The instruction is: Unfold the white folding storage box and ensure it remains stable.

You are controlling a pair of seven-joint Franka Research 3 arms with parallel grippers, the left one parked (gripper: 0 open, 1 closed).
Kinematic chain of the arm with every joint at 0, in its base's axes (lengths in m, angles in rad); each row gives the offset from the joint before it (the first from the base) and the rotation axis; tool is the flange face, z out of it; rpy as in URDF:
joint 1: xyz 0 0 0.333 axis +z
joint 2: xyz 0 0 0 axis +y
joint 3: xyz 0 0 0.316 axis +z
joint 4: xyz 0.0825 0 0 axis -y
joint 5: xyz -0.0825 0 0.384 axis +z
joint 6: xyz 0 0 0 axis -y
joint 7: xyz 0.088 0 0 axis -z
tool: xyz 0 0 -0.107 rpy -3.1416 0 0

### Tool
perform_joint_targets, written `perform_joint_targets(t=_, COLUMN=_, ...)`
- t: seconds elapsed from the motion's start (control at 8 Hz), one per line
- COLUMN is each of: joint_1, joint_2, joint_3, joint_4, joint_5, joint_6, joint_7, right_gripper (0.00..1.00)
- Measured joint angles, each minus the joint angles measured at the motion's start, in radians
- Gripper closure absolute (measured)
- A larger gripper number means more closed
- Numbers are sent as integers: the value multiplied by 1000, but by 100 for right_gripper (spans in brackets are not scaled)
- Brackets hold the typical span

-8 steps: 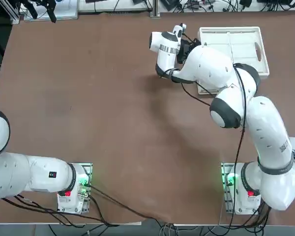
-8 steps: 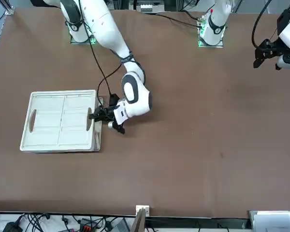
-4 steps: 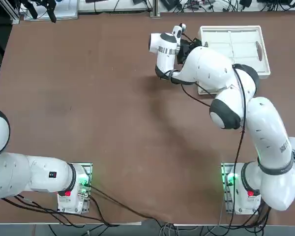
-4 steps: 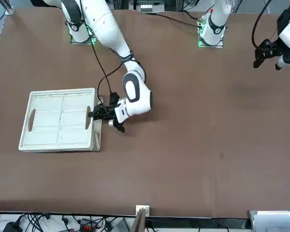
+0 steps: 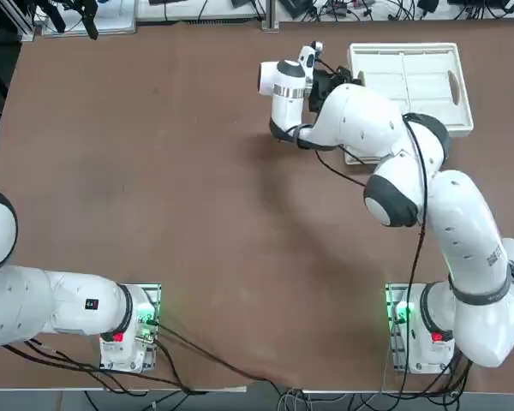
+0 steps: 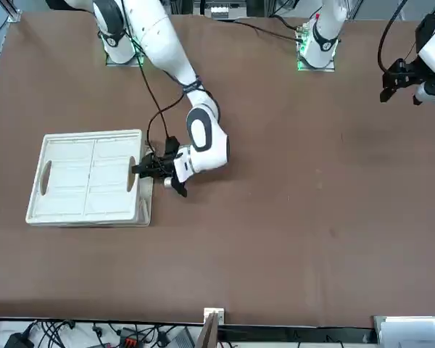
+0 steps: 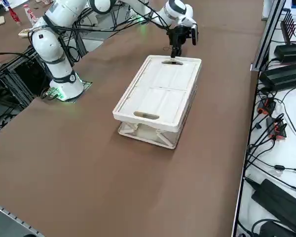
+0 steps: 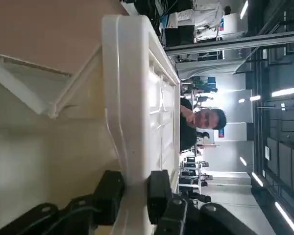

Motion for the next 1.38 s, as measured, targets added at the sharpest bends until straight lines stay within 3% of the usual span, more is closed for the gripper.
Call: perform_joint_targets(t=1.38, joint_1=38, joint_2=10, joint_3=0, joint_4=-8, joint_5=-123, joint_6=-77, joint_7=-116, right_gripper=69)
